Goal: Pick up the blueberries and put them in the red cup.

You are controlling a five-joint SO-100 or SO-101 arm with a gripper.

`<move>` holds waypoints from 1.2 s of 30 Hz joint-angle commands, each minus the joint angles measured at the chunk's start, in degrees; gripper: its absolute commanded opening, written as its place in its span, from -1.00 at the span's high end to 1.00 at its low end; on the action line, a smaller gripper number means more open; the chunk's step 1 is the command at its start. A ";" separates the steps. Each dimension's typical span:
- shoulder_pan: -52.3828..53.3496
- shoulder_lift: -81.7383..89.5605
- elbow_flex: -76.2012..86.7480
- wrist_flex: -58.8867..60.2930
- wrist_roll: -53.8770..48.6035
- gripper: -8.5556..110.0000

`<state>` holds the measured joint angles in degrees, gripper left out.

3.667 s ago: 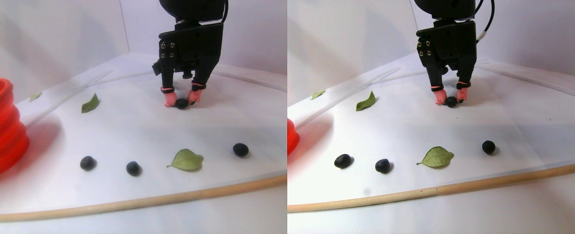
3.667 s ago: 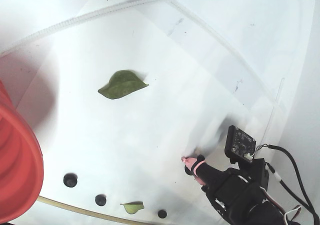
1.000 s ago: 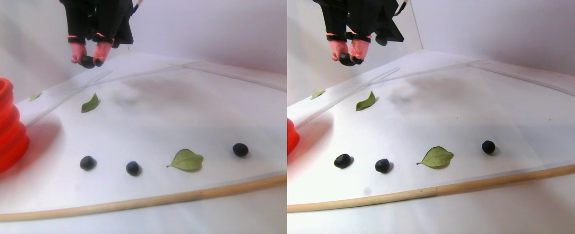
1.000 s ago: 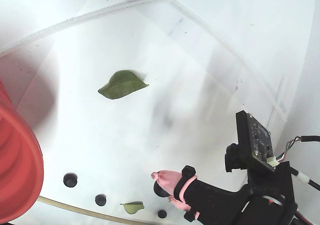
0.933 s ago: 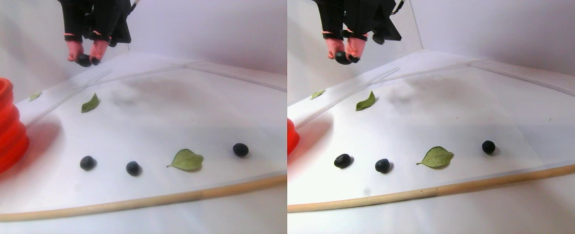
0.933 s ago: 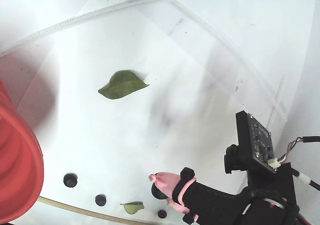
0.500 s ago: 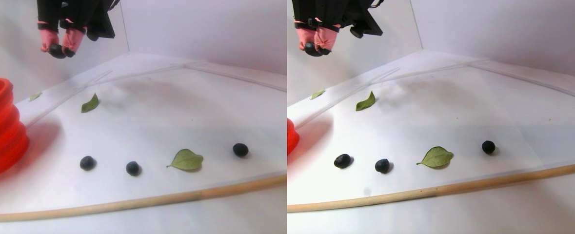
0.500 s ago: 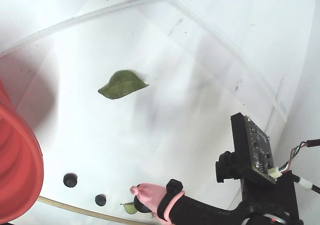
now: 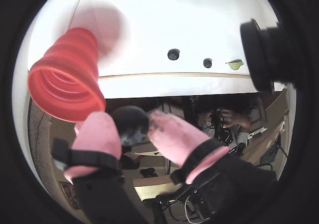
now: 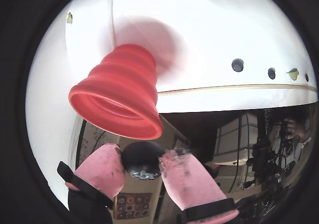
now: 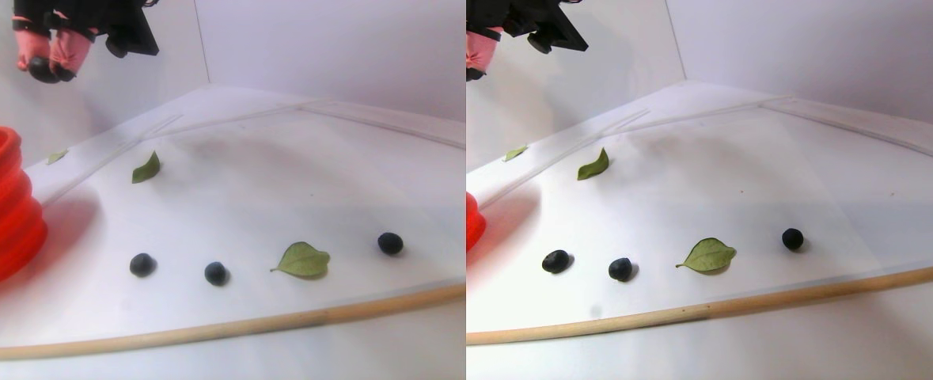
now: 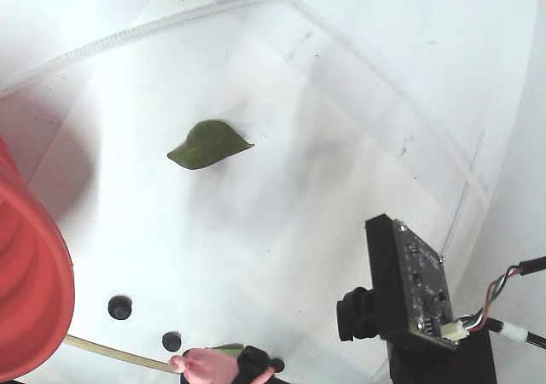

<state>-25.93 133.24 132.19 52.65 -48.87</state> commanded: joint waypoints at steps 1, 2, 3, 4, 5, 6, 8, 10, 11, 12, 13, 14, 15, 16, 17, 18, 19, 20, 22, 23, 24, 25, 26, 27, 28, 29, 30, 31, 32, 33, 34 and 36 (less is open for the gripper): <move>-3.78 3.96 0.44 0.09 1.14 0.63; -4.22 3.96 0.79 -0.18 1.23 0.63; -4.66 3.96 1.23 -0.62 1.41 0.63; -4.92 3.87 1.67 -0.88 1.41 0.63; -5.19 3.78 2.20 -1.41 1.41 0.63; -5.54 3.69 2.64 -1.93 1.49 0.63; -6.06 3.08 3.25 -2.72 1.58 0.63; -6.68 2.55 3.96 -3.78 1.76 0.63; -7.03 2.55 4.31 -4.22 1.85 0.63; -7.47 2.55 4.39 -4.39 2.11 0.63; -7.73 2.55 4.48 -4.66 2.37 0.63; -8.09 2.37 4.48 -5.01 2.55 0.63; -8.53 2.20 4.57 -5.36 2.90 0.63; -9.05 2.11 4.66 -5.62 3.16 0.63; -9.40 1.85 4.75 -6.06 3.43 0.63; -9.84 1.49 4.83 -6.50 3.60 0.63; -10.20 1.23 4.83 -6.86 3.78 0.63; -10.55 1.05 5.01 -7.38 3.96 0.63; -10.99 0.44 5.19 -8.44 4.13 0.63; -11.16 0.00 5.27 -9.05 4.31 0.63; -11.34 -0.35 5.45 -9.67 4.31 0.63; -11.51 -0.62 5.62 -10.20 4.39 0.63; -11.69 -0.88 5.71 -10.72 4.48 0.63; -11.87 -1.05 5.98 -11.43 4.57 0.63; -11.95 -1.32 6.15 -12.04 4.66 0.63; -12.22 -1.67 6.33 -12.74 4.83 0.63; -12.57 -2.11 6.50 -13.54 4.92 0.63; -12.83 -2.55 6.77 -14.24 5.10 0.63; -13.10 -2.90 6.94 -15.03 5.36 0.63; -13.45 -3.16 7.12 -15.56 5.62 0.63; -13.71 -3.34 7.29 -16.26 5.89 0.63; -14.24 -4.13 7.29 -17.31 6.42 0.63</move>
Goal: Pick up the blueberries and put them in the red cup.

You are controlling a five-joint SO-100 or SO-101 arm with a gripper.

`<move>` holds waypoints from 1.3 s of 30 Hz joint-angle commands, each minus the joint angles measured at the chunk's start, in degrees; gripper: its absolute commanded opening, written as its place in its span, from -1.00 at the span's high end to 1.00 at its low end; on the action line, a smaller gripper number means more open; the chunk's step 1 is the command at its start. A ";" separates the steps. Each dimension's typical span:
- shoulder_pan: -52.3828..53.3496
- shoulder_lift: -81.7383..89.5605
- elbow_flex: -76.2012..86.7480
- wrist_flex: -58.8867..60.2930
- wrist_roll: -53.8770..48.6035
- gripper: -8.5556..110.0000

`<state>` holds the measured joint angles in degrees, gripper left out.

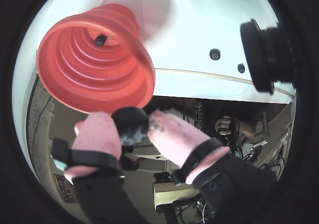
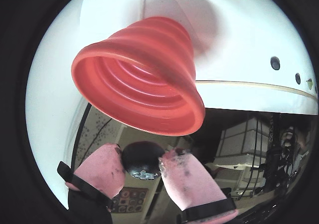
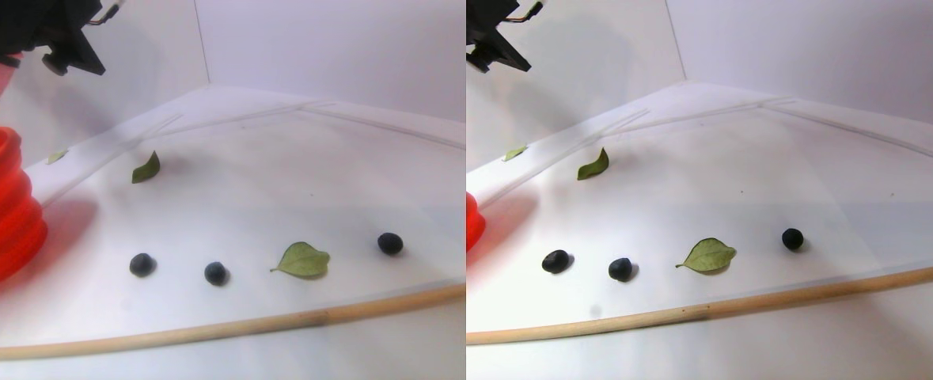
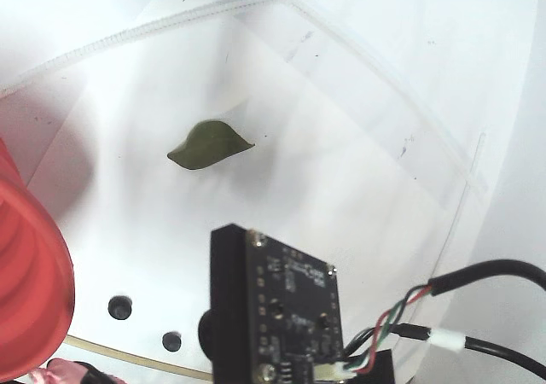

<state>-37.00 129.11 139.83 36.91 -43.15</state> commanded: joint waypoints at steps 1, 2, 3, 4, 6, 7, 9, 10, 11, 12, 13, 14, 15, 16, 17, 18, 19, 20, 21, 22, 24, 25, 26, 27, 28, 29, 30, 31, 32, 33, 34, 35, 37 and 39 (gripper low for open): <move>-3.43 -0.44 -0.44 -2.11 0.88 0.63; -3.60 -0.88 -0.44 -2.81 1.05 0.63; -3.69 -1.23 -0.44 -3.16 1.23 0.63; -3.87 -1.67 -0.53 -3.60 1.32 0.63; -4.04 -2.55 -0.44 -4.75 1.58 0.63; -4.13 -2.99 -0.44 -5.27 1.67 0.63; -4.31 -3.96 -0.26 -6.68 1.93 0.63; -4.39 -4.57 -0.26 -7.29 2.11 0.63; -4.39 -5.01 -0.26 -7.73 2.29 0.63; -4.57 -5.45 -0.26 -8.35 2.46 0.63; -4.66 -5.89 -0.26 -8.88 2.64 0.63; -4.75 -6.24 -0.35 -9.23 2.72 0.63; -4.92 -6.59 -0.53 -9.49 2.99 0.63; -4.92 -6.77 -0.62 -9.93 3.34 0.63; -5.10 -6.86 -0.70 -10.11 3.60 0.63; -5.19 -6.94 -0.88 -10.20 3.87 0.63; -5.27 -7.03 -0.97 -10.37 4.13 0.63; -5.36 -7.12 -0.97 -10.63 4.48 0.62; -5.45 -7.12 -0.97 -10.81 4.66 0.61; -5.45 -7.12 -0.97 -10.81 4.75 0.58; -5.27 -6.68 -0.62 -10.81 4.83 0.55; -5.10 -6.24 -0.44 -10.81 4.75 0.54; -4.92 -5.98 -0.26 -10.81 4.57 0.54; -4.75 -5.63 -0.18 -10.72 4.39 0.54; -4.66 -5.19 -0.09 -10.46 4.22 0.54; -4.39 -4.48 0.09 -10.11 4.13 0.54; -4.13 -3.96 0.18 -9.76 3.87 0.54; -3.69 -3.25 0.18 -9.32 3.60 0.54; -3.43 -2.55 0.18 -8.61 3.43 0.54; -2.99 -1.85 0.00 -7.73 2.99 0.54; -2.55 -0.97 -0.09 -6.94 2.64 0.55; -1.93 0.00 -0.18 -6.15 2.37 0.55; -0.88 1.41 -0.44 -4.57 1.58 0.56; 0.26 2.81 -0.70 -3.25 0.88 0.56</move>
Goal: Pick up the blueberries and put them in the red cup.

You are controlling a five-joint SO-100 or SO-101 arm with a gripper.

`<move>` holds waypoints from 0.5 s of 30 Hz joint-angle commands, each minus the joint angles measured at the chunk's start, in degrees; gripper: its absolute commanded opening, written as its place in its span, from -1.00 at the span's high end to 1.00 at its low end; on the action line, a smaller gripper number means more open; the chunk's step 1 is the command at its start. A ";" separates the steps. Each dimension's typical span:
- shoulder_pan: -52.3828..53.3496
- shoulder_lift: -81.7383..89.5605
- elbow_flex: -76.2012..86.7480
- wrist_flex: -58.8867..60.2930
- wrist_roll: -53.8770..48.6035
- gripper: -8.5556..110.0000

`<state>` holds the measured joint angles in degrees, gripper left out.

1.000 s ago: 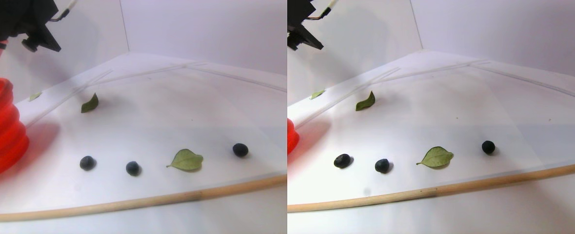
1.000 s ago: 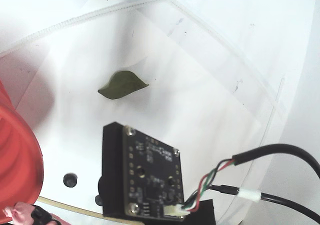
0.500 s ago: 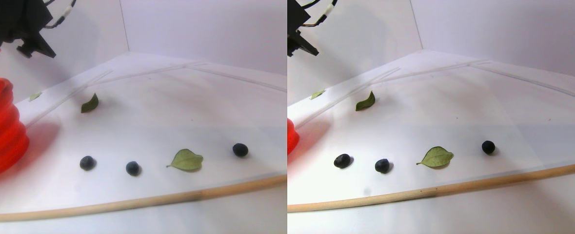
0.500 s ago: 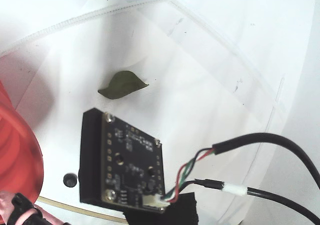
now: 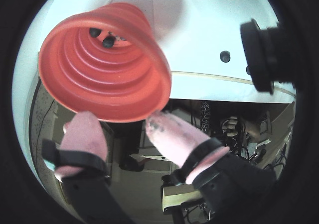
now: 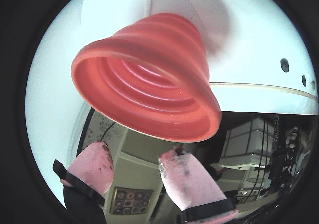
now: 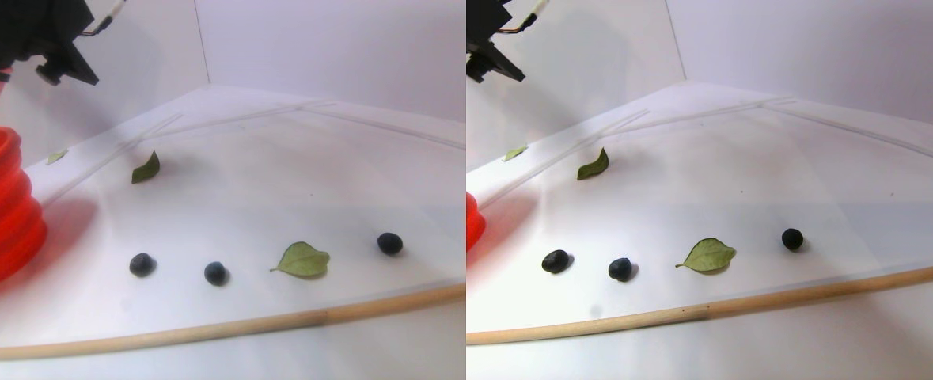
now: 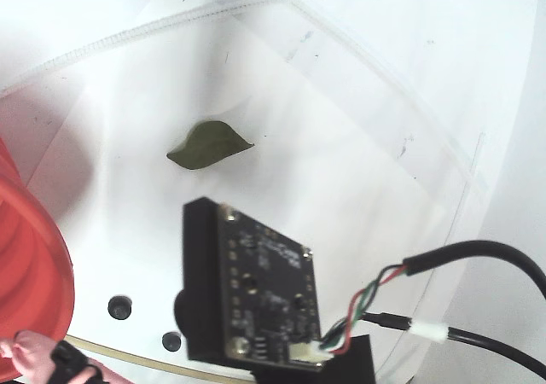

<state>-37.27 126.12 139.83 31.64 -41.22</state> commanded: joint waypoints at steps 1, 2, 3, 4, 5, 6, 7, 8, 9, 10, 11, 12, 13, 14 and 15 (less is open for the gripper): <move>0.97 6.33 -0.79 2.55 -1.32 0.56; 1.49 6.86 -0.79 3.08 -1.67 0.57; 2.20 7.38 -0.79 3.60 -2.02 0.57; 2.90 7.91 -0.79 4.13 -2.46 0.57; 3.60 8.26 -0.79 4.66 -2.90 0.57; 4.39 8.61 -0.79 5.01 -3.34 0.57; 5.27 8.79 -0.88 5.36 -3.87 0.57; 6.06 8.79 -1.05 5.62 -4.39 0.57; 6.86 8.79 -1.23 5.98 -4.83 0.57; 7.65 8.61 -1.49 6.33 -5.27 0.57; 8.61 8.61 -1.58 6.68 -5.80 0.58; 9.40 8.70 -1.76 7.03 -6.33 0.58; 10.28 8.70 -1.93 7.38 -6.94 0.58; 11.16 8.79 -1.93 7.56 -7.56 0.58; 12.04 8.79 -1.93 7.73 -8.17 0.58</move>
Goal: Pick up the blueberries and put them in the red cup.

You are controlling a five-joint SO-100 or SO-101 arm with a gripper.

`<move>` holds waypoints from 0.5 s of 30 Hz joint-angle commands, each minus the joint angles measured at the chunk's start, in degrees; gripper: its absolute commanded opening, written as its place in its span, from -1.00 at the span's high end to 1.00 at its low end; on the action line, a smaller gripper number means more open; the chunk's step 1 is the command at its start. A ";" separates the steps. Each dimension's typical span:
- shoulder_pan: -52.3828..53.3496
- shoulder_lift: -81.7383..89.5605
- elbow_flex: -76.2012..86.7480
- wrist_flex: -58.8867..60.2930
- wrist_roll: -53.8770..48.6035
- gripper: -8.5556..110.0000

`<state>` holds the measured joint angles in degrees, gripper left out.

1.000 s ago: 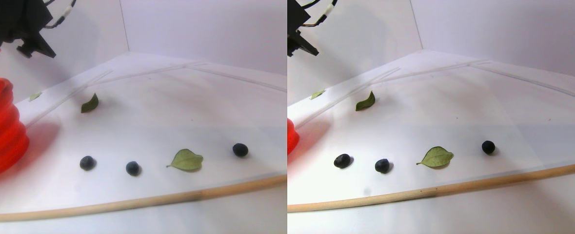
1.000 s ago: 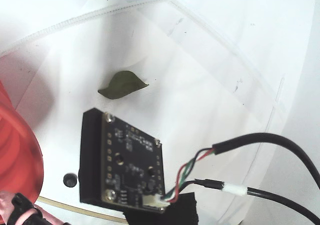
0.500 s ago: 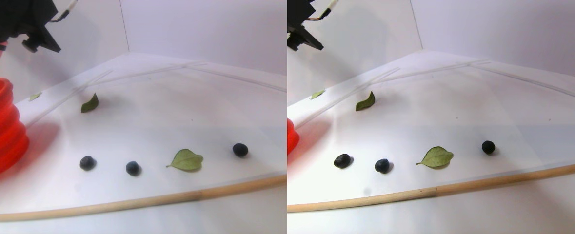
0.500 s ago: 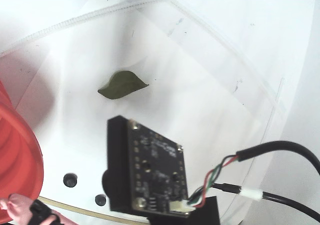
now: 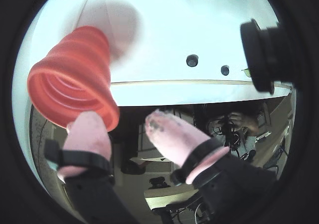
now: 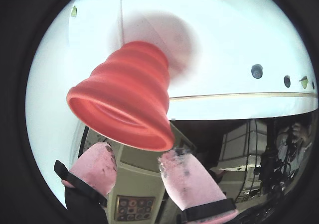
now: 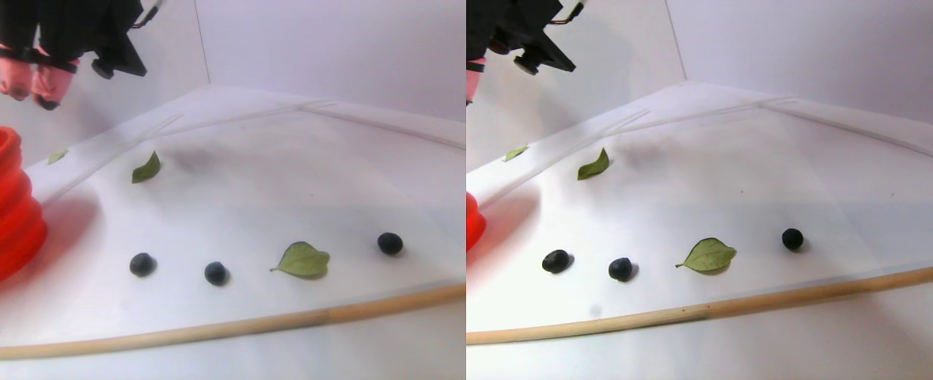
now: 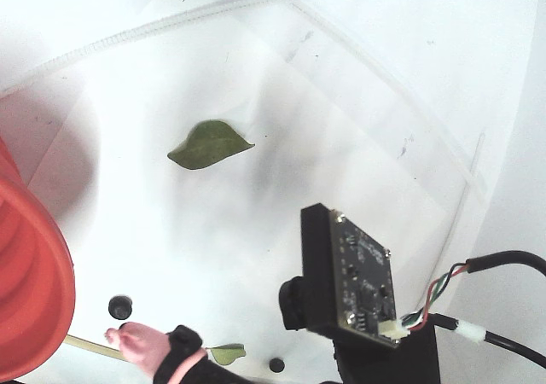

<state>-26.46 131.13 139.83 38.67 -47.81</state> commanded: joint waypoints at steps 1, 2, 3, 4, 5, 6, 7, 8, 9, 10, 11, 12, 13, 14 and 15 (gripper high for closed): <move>2.02 3.78 -2.11 1.05 -2.20 0.58; 2.81 3.78 -2.20 1.41 -2.90 0.58; 3.52 3.78 -2.29 1.58 -3.43 0.58; 4.31 3.78 -2.37 1.93 -4.04 0.58; 4.83 3.78 -2.37 2.11 -4.57 0.58; 5.54 3.78 -2.46 2.46 -5.10 0.58; 6.15 3.78 -2.46 2.90 -5.71 0.58; 6.59 3.78 -2.46 3.43 -6.50 0.58; 7.21 3.69 -2.46 3.78 -7.12 0.58; 7.91 3.60 -2.46 3.87 -7.65 0.58; 8.44 3.52 -2.46 4.13 -8.26 0.58; 9.23 3.34 -2.46 4.48 -8.79 0.58; 9.84 2.99 -2.46 4.48 -9.40 0.58; 10.37 2.37 -2.55 4.57 -10.02 0.58; 10.99 1.85 -2.72 4.66 -10.63 0.58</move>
<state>-16.00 131.13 139.83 42.89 -56.87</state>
